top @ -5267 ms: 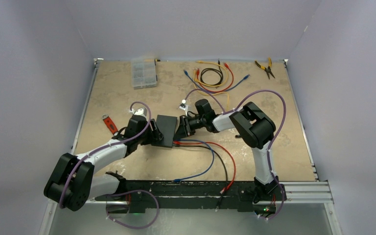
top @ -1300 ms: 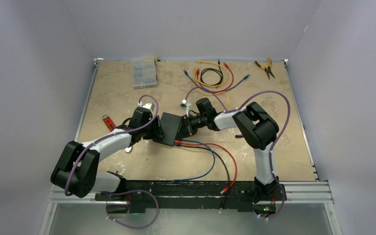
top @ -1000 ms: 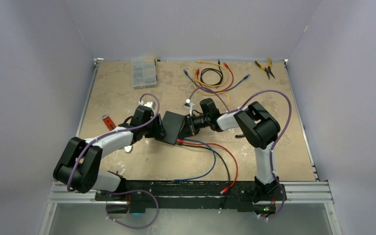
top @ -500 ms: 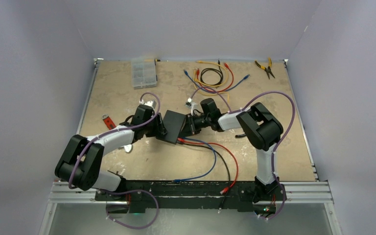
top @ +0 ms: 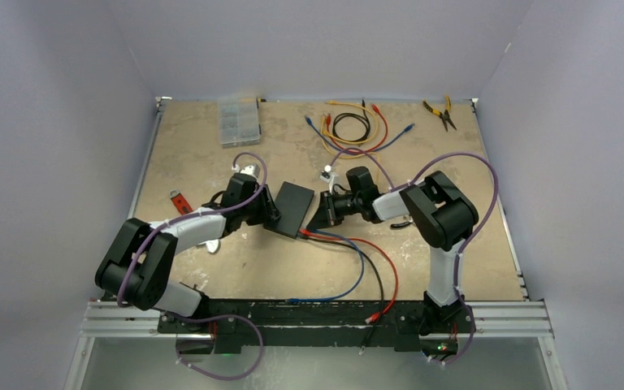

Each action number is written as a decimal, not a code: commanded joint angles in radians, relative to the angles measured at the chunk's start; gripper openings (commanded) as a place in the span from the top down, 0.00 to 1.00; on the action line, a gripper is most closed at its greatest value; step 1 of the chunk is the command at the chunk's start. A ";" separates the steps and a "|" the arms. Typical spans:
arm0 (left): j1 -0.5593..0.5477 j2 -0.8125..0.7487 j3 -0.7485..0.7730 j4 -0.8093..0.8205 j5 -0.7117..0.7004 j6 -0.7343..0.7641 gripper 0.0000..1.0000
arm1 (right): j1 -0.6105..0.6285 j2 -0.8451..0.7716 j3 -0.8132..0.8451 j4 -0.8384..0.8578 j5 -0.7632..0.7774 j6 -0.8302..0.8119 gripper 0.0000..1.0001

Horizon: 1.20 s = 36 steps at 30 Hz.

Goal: Pull the plug from the switch port
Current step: Pull the connector from the switch port, then place the connector at the center of the board.

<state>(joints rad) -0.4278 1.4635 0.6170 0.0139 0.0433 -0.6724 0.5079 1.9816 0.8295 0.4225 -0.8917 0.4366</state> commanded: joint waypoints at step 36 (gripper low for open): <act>0.000 -0.097 -0.132 -0.178 -0.171 0.009 1.00 | -0.023 -0.252 0.135 -0.428 0.637 -0.115 0.51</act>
<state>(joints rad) -0.4351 1.3399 0.5308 0.0116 -0.0563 -0.7212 0.4877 1.7794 0.9272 0.0479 -0.3599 0.3565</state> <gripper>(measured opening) 0.198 0.456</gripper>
